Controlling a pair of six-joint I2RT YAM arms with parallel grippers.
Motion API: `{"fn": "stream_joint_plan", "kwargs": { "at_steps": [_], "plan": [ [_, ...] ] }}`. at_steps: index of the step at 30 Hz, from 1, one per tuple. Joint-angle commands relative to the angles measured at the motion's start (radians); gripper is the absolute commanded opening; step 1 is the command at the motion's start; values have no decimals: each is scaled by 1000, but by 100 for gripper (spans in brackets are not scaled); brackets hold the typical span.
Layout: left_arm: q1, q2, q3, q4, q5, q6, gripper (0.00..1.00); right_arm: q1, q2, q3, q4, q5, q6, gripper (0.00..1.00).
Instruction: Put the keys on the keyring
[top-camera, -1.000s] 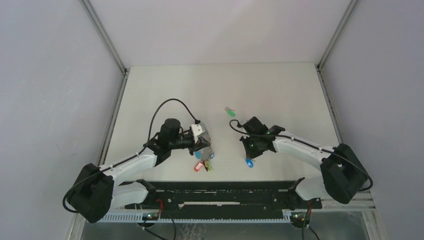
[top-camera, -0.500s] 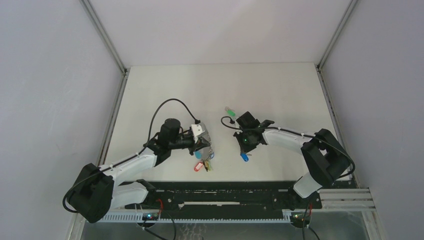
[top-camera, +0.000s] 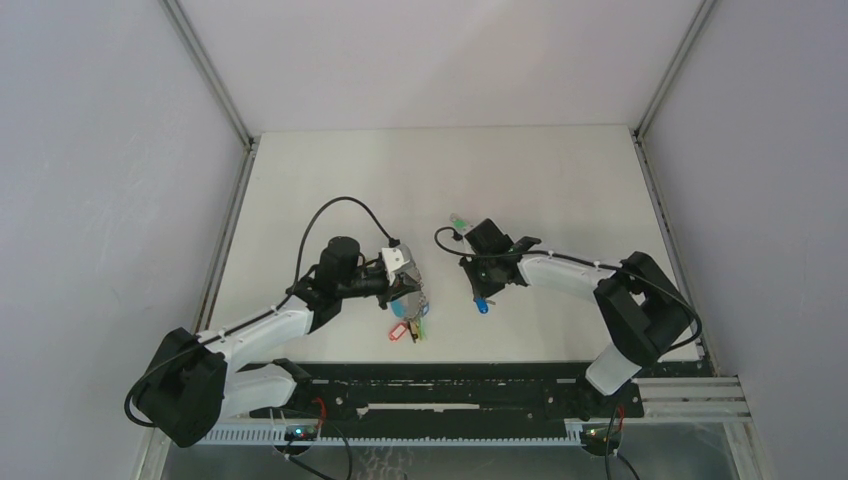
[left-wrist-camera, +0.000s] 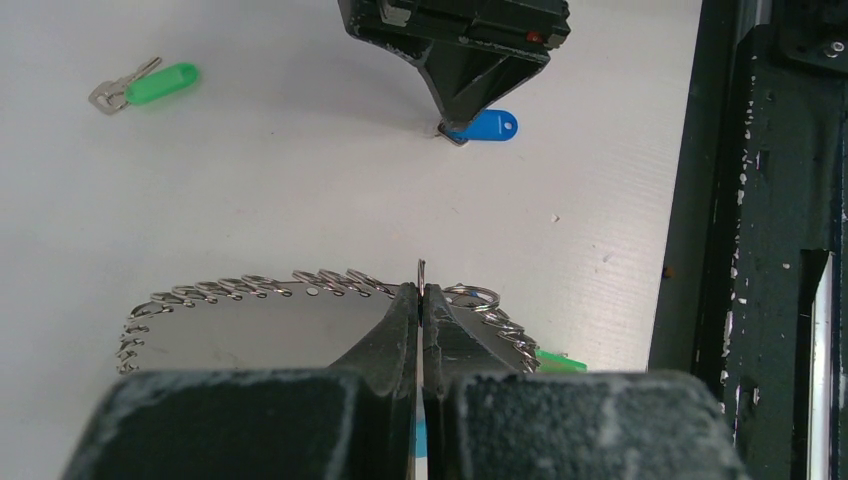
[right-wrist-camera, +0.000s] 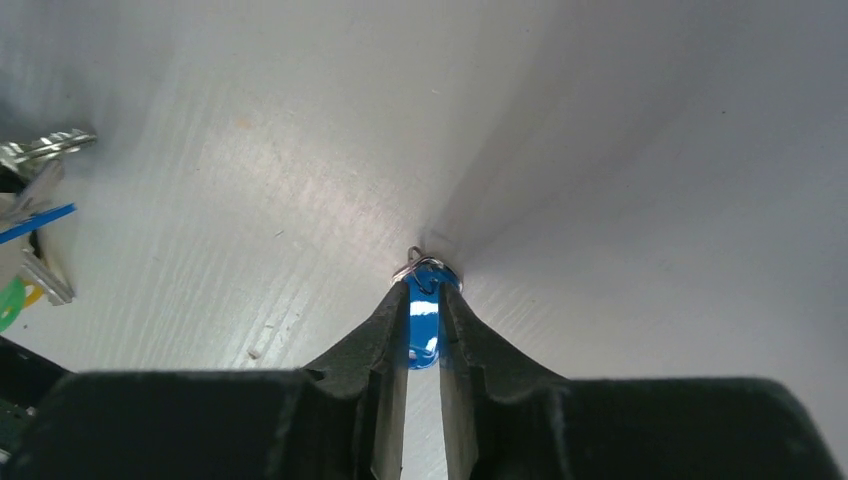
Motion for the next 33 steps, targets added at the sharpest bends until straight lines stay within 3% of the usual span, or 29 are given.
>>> {"fn": "stream_joint_plan", "kwargs": {
  "at_steps": [1, 16, 33],
  "plan": [
    [6, -31, 14, 65, 8, -19, 0, 4, -97, -3, 52, 19, 1, 18],
    [6, -36, 12, 67, 11, -22, 0, -10, -213, -230, 349, -22, -14, 19],
    [6, -35, 10, 67, 16, -18, 0, -13, -170, -282, 462, -37, -33, 15]
  ]
}}
